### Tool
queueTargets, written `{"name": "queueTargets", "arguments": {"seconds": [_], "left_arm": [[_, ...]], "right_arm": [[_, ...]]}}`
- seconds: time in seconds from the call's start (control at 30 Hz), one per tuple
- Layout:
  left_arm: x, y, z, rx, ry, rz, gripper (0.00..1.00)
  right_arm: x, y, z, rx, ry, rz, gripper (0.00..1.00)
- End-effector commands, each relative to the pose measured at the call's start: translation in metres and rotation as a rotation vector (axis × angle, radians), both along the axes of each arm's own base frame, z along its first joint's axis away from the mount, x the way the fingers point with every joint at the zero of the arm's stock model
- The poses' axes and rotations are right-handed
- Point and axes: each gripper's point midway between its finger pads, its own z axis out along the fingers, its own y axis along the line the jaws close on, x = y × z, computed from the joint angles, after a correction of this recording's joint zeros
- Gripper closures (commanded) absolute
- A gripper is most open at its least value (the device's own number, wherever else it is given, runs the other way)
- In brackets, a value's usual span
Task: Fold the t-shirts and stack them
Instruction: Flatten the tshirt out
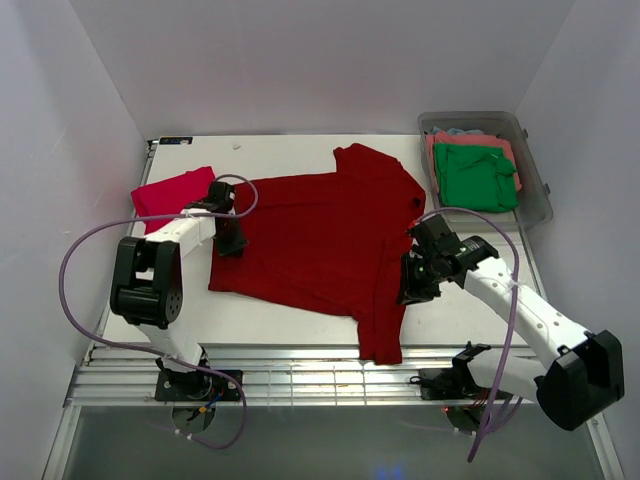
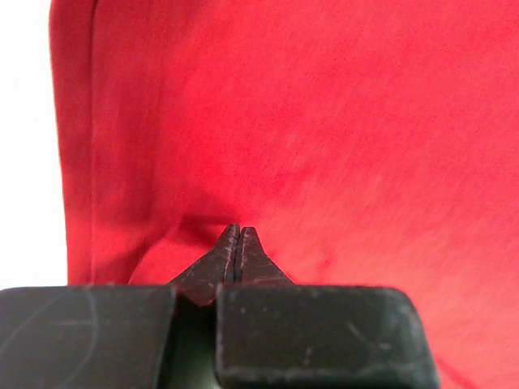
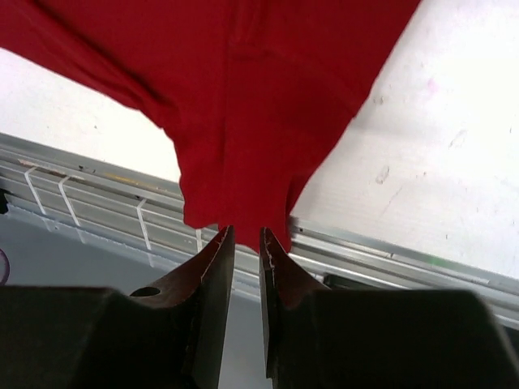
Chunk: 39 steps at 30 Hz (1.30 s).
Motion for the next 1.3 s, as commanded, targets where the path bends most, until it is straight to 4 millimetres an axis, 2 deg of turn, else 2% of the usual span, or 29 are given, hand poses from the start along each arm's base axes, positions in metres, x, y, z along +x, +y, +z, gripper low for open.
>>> {"name": "queueTargets", "arguments": {"seconds": [0.0, 0.03, 0.07, 0.13, 0.27, 0.3, 0.37, 0.4, 0.5, 0.53, 0.6, 0.7, 0.8, 0.97, 1.27], "left_arm": [[-0.02, 0.001, 0.019, -0.011, -0.018, -0.015, 1.0], [-0.031, 0.003, 0.015, -0.008, 0.005, -0.014, 1.0], [-0.035, 0.003, 0.021, -0.01, -0.012, -0.014, 1.0], [-0.047, 0.006, 0.018, -0.006, 0.003, -0.013, 1.0], [-0.045, 0.007, 0.028, -0.002, -0.056, -0.015, 1.0], [-0.042, 0.006, 0.034, -0.004, -0.081, -0.017, 1.0], [-0.033, 0.005, 0.045, -0.008, -0.133, -0.024, 0.98], [-0.028, 0.005, 0.054, -0.009, -0.168, -0.022, 0.74], [-0.015, 0.008, 0.068, 0.008, -0.237, -0.021, 0.43], [-0.011, 0.01, 0.071, 0.024, -0.253, -0.021, 0.37], [-0.006, 0.015, 0.072, 0.052, -0.26, -0.019, 0.31], [-0.003, 0.019, 0.057, 0.087, -0.211, -0.024, 0.3], [-0.004, 0.018, 0.041, 0.09, -0.162, -0.029, 0.33], [-0.014, 0.02, 0.023, 0.1, -0.108, -0.023, 0.59], [-0.023, 0.02, 0.003, 0.101, -0.052, -0.029, 0.57]], "right_arm": [[0.036, 0.023, 0.018, 0.058, -0.111, 0.052, 0.75], [0.041, 0.025, 0.022, 0.059, -0.124, 0.061, 0.75], [0.044, 0.026, 0.021, 0.052, -0.13, 0.073, 0.75], [0.052, 0.029, 0.015, 0.041, -0.133, 0.083, 0.75], [0.067, 0.045, 0.005, 0.079, -0.148, 0.128, 0.64], [0.068, 0.049, 0.001, 0.085, -0.133, 0.139, 0.6], [0.075, 0.057, 0.003, 0.1, -0.143, 0.15, 0.57], [0.075, 0.061, 0.0, 0.104, -0.13, 0.158, 0.56], [0.076, 0.07, 0.003, 0.123, -0.136, 0.183, 0.55], [0.075, 0.072, 0.003, 0.126, -0.136, 0.19, 0.55], [0.072, 0.074, 0.002, 0.127, -0.13, 0.204, 0.55], [0.067, 0.071, 0.001, 0.123, -0.13, 0.211, 0.55], [0.062, 0.066, -0.001, 0.116, -0.134, 0.206, 0.55], [0.056, 0.06, -0.006, 0.101, -0.13, 0.198, 0.55], [0.055, 0.059, -0.004, 0.103, -0.136, 0.192, 0.54]]}}
